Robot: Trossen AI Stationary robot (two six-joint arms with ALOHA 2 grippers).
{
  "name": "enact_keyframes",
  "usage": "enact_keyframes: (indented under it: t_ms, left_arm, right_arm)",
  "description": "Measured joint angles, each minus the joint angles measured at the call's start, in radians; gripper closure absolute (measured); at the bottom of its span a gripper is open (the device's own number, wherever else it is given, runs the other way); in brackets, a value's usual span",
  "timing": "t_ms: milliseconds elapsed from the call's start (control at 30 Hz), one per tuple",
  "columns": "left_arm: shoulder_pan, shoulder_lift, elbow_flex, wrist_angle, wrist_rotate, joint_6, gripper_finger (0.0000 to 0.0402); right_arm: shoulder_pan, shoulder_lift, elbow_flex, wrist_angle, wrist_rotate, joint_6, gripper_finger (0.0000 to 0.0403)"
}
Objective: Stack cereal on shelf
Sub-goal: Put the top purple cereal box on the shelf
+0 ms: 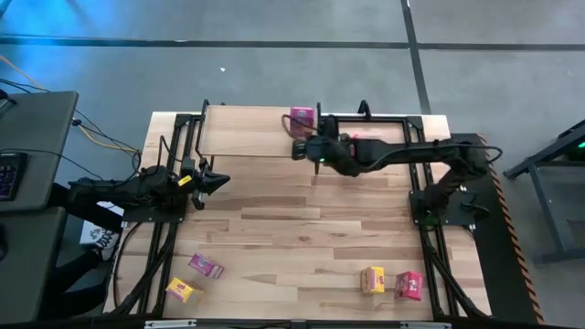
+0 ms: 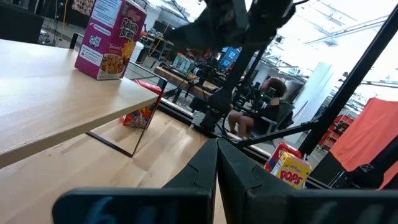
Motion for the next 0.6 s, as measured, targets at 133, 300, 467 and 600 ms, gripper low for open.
enact_keyframes:
  t_ms: [133,300,467,600]
  left_arm:
    - [0.000,0.000,0.000,0.001,0.000,0.000,0.0398]
    - [0.000,0.000,0.000,0.001,0.000,0.000,0.0398]
    - [0.000,0.000,0.000,0.000,0.000,0.000,0.0398]
    - [0.000,0.000,0.000,0.000,0.000,0.000,0.0398]
  right_arm:
    - [0.016,0.124,0.119,-0.076,0.051,-0.028,0.0403]
    - [0.005,0.237,0.265,-0.213,0.089,-0.074,0.0403]
    - [-0.007,0.289,0.316,-0.249,0.066,-0.112,0.0403]
    - [-0.021,0.308,0.316,-0.286,0.028,-0.115,0.0403]
